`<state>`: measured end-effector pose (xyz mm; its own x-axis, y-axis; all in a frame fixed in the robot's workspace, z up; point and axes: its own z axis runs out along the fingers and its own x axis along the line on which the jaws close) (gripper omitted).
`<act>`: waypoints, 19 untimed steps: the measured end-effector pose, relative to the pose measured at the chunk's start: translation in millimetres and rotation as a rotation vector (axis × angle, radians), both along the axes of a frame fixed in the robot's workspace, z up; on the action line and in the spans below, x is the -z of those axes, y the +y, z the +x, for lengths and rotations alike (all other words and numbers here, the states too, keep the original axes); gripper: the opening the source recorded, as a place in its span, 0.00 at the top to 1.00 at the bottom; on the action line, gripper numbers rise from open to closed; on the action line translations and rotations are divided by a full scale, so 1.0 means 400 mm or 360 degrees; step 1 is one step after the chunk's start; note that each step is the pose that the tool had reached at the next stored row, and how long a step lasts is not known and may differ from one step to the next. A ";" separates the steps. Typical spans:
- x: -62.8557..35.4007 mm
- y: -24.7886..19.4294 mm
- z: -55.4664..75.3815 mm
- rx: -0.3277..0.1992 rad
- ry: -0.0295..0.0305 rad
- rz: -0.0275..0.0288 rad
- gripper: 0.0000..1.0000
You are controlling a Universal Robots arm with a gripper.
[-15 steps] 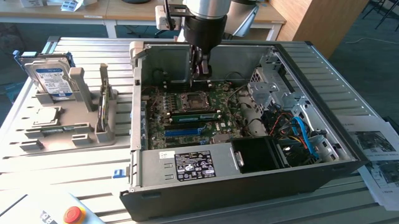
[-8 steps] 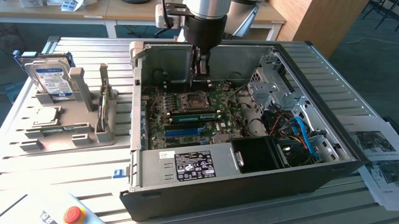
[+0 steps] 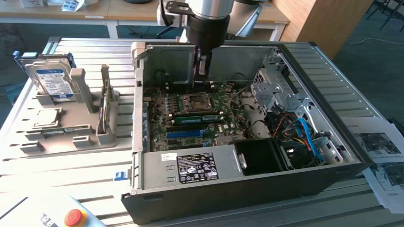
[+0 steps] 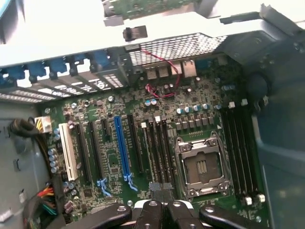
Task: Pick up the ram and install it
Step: 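Press down the ram until it locks into place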
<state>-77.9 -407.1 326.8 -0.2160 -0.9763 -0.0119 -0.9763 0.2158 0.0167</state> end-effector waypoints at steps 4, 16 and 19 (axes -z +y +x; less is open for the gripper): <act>0.000 0.000 0.000 0.0097 0.00001 0.00000 0.90; 0.000 0.000 0.000 0.0392 0.00001 0.00000 0.90; 0.000 0.000 0.000 0.0470 0.00000 0.00001 0.90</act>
